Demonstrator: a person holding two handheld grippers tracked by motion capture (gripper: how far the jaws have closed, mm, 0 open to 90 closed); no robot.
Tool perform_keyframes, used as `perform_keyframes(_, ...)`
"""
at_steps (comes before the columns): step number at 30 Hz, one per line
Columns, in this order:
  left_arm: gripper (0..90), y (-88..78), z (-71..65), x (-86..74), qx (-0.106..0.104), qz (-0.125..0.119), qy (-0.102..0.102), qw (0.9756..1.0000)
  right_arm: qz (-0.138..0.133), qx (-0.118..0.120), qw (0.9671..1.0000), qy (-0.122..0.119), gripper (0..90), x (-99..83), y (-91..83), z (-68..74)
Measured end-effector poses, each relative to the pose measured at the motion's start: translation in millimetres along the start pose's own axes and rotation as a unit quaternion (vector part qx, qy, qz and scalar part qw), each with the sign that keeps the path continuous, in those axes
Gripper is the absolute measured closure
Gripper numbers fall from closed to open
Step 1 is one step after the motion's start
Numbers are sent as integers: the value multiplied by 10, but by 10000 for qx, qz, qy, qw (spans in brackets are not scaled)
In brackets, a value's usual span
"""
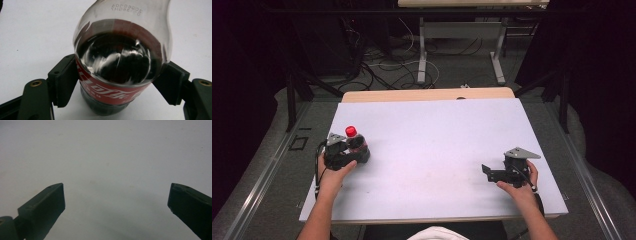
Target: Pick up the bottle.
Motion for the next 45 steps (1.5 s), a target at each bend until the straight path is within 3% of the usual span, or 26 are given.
perform_keyframes(20,265,-6,5,-9,-34,16,-112,9999,20,-31,10000,17,26,-29,43,-22)
perform_keyframes(30,273,-10,-26,-1,187,23,-105,9998,1,-104,9999,110,33,-34,34,-74)
perform_keyframes(35,283,-21,-32,22,360,-40,117,9993,12,-113,9999,103,33,-38,36,-77)
perform_keyframes(40,287,-34,-47,45,414,-112,115,9990,3,-115,9999,67,34,-38,33,-89)
perform_keyframes(45,291,-38,-55,58,434,-35,167,9989,-13,-115,9999,61,34,-35,29,-91)
Point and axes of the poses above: each handheld gripper's, and its own axes: y roughly forward along the jaws, x roughly out of its top, z roughly to its left, the point moved 6 cm from there along y, roughly forward along the jaws, and after that the axes turned 9 degrees about -z, right-handed, at the moved point
